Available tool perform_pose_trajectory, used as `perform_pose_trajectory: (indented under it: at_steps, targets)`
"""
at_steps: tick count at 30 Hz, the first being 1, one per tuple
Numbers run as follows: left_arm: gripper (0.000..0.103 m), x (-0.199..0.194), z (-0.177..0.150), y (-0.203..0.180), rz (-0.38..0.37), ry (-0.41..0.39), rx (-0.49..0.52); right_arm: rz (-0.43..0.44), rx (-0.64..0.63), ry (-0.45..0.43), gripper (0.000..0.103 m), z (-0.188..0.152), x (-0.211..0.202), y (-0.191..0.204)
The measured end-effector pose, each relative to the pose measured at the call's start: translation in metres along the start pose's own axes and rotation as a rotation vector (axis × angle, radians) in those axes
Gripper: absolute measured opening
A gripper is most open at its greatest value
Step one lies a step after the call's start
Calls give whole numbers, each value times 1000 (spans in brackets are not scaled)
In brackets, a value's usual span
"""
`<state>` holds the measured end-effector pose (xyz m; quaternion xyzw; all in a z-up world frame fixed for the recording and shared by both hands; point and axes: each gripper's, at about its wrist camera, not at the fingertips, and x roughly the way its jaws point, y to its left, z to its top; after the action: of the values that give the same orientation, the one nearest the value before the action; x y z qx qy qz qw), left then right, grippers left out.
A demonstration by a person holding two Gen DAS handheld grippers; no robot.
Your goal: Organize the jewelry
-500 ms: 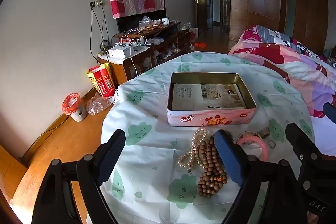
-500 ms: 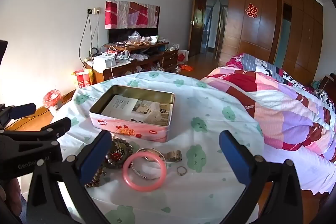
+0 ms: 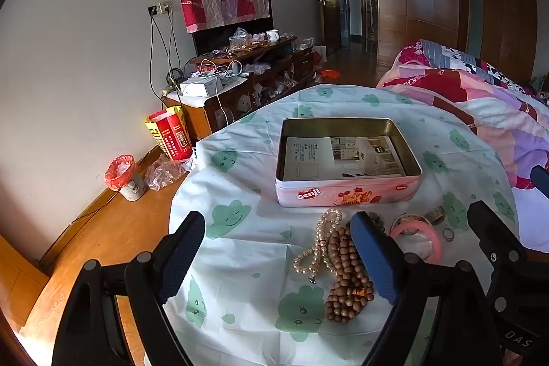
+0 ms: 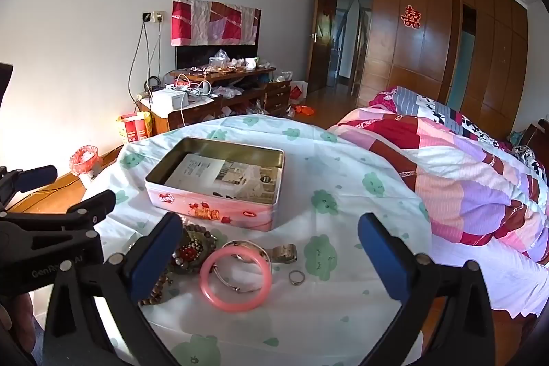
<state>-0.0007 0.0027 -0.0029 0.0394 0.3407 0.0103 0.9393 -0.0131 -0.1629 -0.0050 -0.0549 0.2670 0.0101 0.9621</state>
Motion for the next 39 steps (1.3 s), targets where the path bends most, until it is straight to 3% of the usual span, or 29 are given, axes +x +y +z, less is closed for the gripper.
perform_pose_trajectory:
  at_steps: [39]
  targets:
    - [87, 0, 4, 0, 37, -6, 9, -23, 1, 16, 103, -7, 6, -3]
